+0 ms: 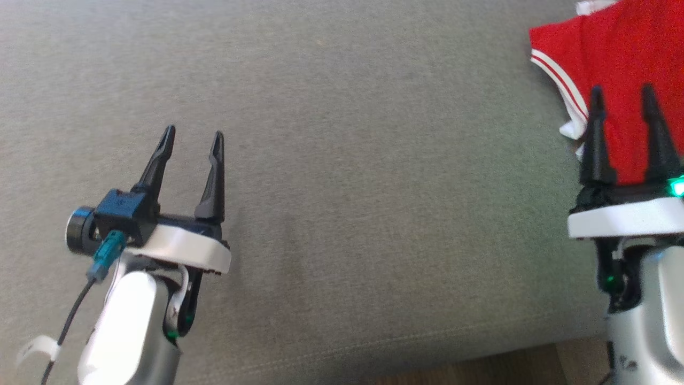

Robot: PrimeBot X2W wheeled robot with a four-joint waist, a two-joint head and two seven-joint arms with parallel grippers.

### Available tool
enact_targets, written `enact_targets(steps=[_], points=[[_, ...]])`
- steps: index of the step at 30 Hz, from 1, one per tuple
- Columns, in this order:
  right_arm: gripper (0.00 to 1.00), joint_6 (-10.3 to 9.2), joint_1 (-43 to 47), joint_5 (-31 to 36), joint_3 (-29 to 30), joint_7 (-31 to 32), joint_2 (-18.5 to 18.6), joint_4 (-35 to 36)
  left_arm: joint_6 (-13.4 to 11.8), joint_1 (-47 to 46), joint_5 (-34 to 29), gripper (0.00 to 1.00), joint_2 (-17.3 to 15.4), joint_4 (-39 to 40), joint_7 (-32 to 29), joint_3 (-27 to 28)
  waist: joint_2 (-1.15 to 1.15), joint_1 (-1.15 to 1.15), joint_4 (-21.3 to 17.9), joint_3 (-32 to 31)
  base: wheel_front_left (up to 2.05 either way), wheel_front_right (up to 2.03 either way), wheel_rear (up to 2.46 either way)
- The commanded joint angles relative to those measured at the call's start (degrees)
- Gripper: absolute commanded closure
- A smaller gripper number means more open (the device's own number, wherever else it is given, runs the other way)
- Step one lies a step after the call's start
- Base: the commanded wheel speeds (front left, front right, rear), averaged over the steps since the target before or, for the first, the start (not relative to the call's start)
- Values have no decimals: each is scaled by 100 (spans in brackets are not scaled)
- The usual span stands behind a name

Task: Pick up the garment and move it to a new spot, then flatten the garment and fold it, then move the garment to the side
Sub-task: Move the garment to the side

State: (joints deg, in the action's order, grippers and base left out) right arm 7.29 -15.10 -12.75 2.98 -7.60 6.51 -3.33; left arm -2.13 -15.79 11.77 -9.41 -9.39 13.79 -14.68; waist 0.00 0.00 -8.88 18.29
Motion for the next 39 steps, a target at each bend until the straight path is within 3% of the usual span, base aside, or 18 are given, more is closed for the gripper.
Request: enact_targets(steps=[1,13,39], points=[[0,20,58,97,-199,31,-37,311,-59,-5,45,0,-57,144,64,234,0,0,210,-156,0,0,0],[0,20,404,417,-518,68,-183,289,-98,344,191,0,-25,-50,110,361,0,0,651,-608,0,0,0],[0,20,1204,524,-623,206,-258,8,-157,1226,303,0,-120,-219,62,317,0,0,658,-1562,0,0,0]])
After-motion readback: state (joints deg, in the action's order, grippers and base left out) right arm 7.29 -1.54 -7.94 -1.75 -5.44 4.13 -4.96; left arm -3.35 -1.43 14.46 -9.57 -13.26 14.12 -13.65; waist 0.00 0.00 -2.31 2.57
